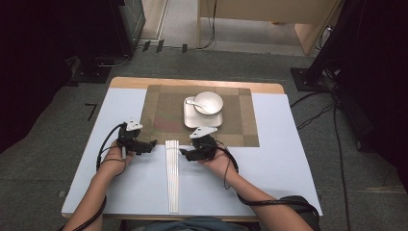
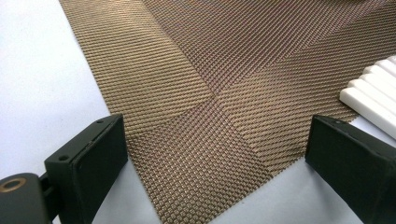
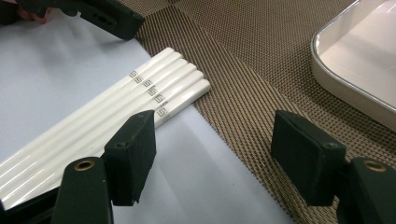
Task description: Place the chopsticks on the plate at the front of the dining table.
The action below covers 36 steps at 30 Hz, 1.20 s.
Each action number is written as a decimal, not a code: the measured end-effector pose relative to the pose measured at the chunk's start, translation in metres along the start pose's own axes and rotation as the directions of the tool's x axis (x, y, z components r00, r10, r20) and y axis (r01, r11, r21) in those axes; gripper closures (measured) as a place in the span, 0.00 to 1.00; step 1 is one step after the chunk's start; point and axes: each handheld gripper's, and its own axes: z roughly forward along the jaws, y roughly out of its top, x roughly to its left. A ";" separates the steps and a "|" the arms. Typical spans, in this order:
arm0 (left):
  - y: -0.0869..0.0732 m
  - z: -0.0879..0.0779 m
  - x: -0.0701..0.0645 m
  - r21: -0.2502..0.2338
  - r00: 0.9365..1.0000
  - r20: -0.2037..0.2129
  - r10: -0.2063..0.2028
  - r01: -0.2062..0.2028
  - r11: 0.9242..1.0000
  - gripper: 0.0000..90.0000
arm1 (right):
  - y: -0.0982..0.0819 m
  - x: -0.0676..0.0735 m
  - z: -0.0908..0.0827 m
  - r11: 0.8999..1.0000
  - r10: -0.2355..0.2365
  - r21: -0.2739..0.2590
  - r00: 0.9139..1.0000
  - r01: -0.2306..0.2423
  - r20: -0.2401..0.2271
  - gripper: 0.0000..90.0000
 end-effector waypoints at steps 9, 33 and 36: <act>0.000 0.000 0.000 0.000 1.000 0.000 0.000 0.000 1.000 0.06 | 0.003 0.005 0.002 1.000 0.006 -0.003 1.000 -0.006 -0.010 0.35; 0.000 0.000 0.000 0.000 1.000 0.000 0.000 0.000 1.000 0.06 | 0.006 0.017 0.007 1.000 0.004 0.017 1.000 -0.003 -0.022 0.37; 0.000 0.000 0.000 0.000 1.000 0.000 0.000 0.000 1.000 0.06 | 0.006 0.018 0.007 1.000 0.002 0.019 1.000 -0.002 -0.022 0.37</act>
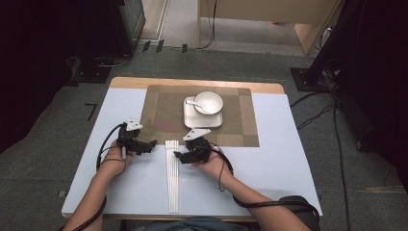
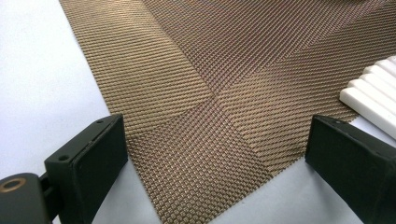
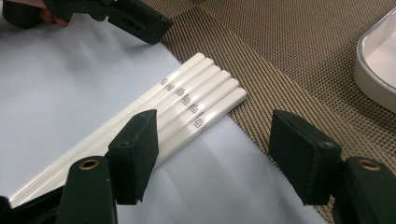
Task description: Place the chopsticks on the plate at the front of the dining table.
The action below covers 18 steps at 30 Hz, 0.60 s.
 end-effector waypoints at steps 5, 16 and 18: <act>0.000 0.000 0.000 0.000 1.000 0.000 0.000 0.000 1.000 0.06 | 0.000 0.000 0.000 1.000 -0.006 0.000 1.000 0.006 0.001 0.37; 0.000 0.000 0.000 0.000 1.000 0.000 0.000 0.000 1.000 0.06 | -0.001 0.000 -0.001 1.000 -0.009 0.000 1.000 0.009 0.000 0.37; 0.000 0.000 0.000 0.000 1.000 0.000 0.000 0.000 1.000 0.06 | -0.001 0.001 0.000 1.000 0.004 0.007 1.000 -0.004 -0.010 0.38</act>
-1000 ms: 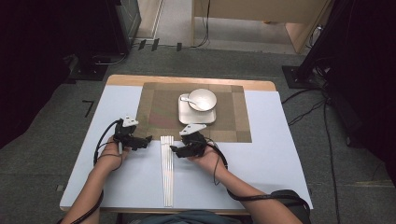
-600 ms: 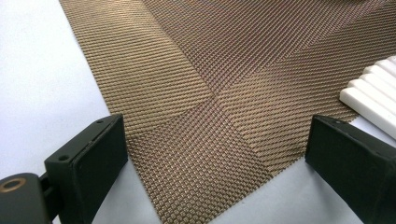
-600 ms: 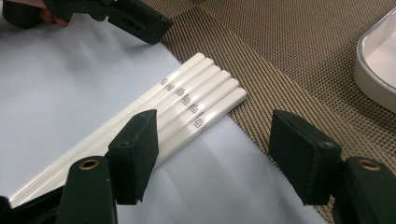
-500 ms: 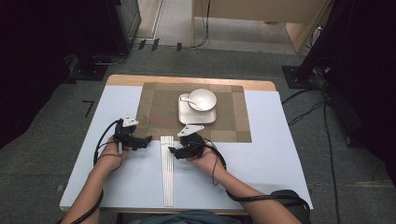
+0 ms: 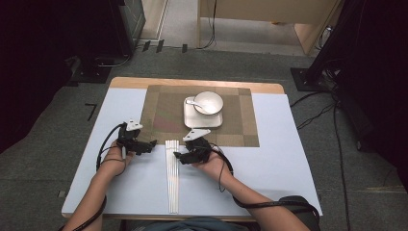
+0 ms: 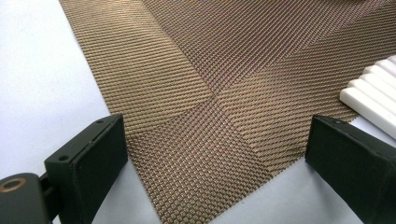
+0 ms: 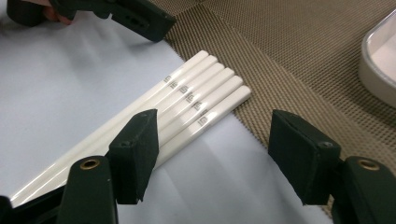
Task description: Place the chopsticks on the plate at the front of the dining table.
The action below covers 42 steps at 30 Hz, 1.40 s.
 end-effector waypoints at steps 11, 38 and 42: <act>0.000 0.000 0.000 0.000 1.000 0.000 0.000 0.000 1.000 0.06 | -0.002 -0.001 -0.001 0.999 -0.034 0.015 0.999 0.034 0.012 0.46; 0.000 0.000 0.000 -0.001 1.000 -0.001 0.000 0.000 1.000 0.06 | -0.002 -0.010 -0.007 0.999 -0.033 0.026 0.998 0.032 0.050 0.82; 0.000 0.000 0.000 0.000 1.000 -0.001 0.000 0.000 1.000 0.06 | -0.003 -0.015 -0.009 0.999 -0.026 0.029 0.998 0.024 0.059 0.90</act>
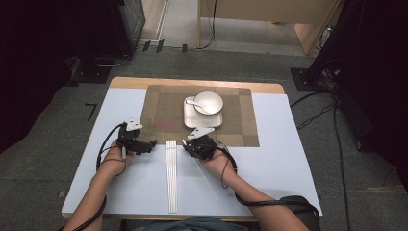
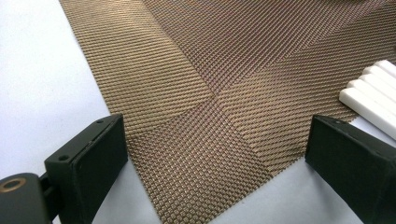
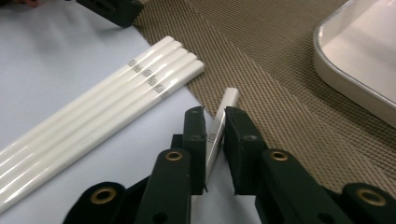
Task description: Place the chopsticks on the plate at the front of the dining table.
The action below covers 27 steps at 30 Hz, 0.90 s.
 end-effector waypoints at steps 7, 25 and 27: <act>0.000 0.000 0.000 0.000 1.000 0.000 0.000 0.000 1.000 0.06 | 0.001 -0.008 0.000 1.000 0.001 -0.003 1.000 -0.001 0.003 0.94; 0.000 0.000 0.000 -0.002 1.000 -0.005 0.002 -0.002 1.000 0.06 | 0.005 -0.031 0.007 0.998 0.044 -0.036 0.999 -0.043 0.016 0.91; 0.000 0.000 0.000 -0.002 1.000 -0.004 0.001 -0.001 1.000 0.06 | 0.005 -0.031 0.007 0.998 0.047 -0.039 0.999 -0.047 0.009 0.85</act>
